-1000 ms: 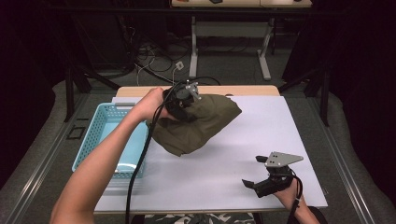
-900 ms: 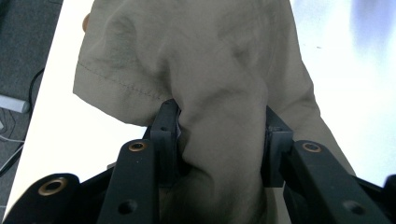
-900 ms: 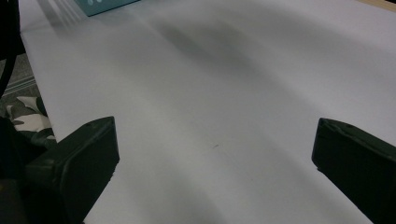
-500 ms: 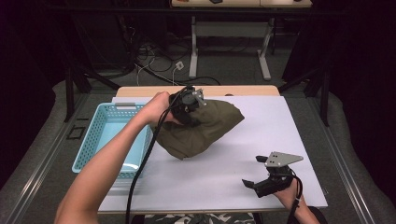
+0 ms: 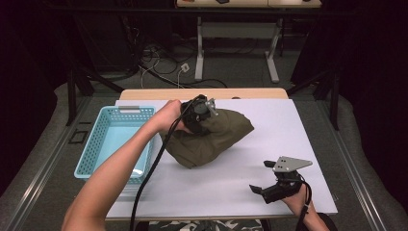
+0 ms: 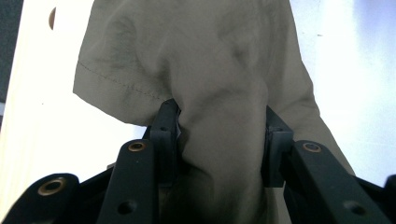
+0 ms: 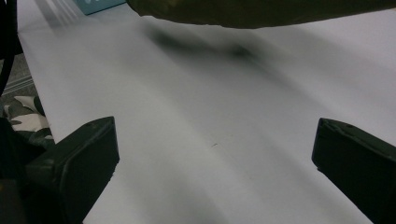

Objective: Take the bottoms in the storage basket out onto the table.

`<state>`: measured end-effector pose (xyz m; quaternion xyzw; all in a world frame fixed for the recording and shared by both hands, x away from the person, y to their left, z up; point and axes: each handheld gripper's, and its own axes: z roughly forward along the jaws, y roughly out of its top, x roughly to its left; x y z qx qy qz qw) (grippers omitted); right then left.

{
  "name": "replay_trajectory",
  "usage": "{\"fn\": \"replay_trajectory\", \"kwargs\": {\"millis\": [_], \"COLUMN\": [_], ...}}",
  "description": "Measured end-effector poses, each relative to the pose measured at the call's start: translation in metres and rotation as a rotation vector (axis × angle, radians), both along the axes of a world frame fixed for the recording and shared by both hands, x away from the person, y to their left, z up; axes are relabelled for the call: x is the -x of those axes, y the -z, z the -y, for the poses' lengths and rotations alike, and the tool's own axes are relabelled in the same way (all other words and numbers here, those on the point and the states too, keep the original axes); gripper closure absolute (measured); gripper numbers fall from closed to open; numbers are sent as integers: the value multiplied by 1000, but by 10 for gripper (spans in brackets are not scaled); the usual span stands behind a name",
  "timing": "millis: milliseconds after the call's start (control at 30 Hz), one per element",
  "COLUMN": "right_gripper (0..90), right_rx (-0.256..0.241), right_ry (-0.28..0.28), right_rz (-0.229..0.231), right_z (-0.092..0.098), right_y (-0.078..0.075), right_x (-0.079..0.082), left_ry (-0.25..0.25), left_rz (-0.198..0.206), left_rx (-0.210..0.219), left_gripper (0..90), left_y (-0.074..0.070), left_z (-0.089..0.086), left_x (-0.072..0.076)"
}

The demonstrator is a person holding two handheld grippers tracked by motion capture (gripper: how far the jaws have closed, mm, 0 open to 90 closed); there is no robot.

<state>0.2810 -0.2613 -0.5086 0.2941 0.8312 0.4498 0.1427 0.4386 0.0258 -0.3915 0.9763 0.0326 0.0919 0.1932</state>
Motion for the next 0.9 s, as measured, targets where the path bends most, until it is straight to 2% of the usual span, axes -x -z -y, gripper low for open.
{"fn": "replay_trajectory", "kwargs": {"millis": [300,900], "right_gripper": [4,5], "right_rx": [0,-3], "right_ry": [1,1], "right_rz": [1,0], "right_z": [0,1], "right_y": [0,0], "right_x": [0,0], "left_ry": [10,49], "left_rz": [-30,-83], "left_rx": [-17,-24], "left_gripper": [590,589], "left_y": [14,29], "left_z": [5,14], "left_x": [0,6]}}
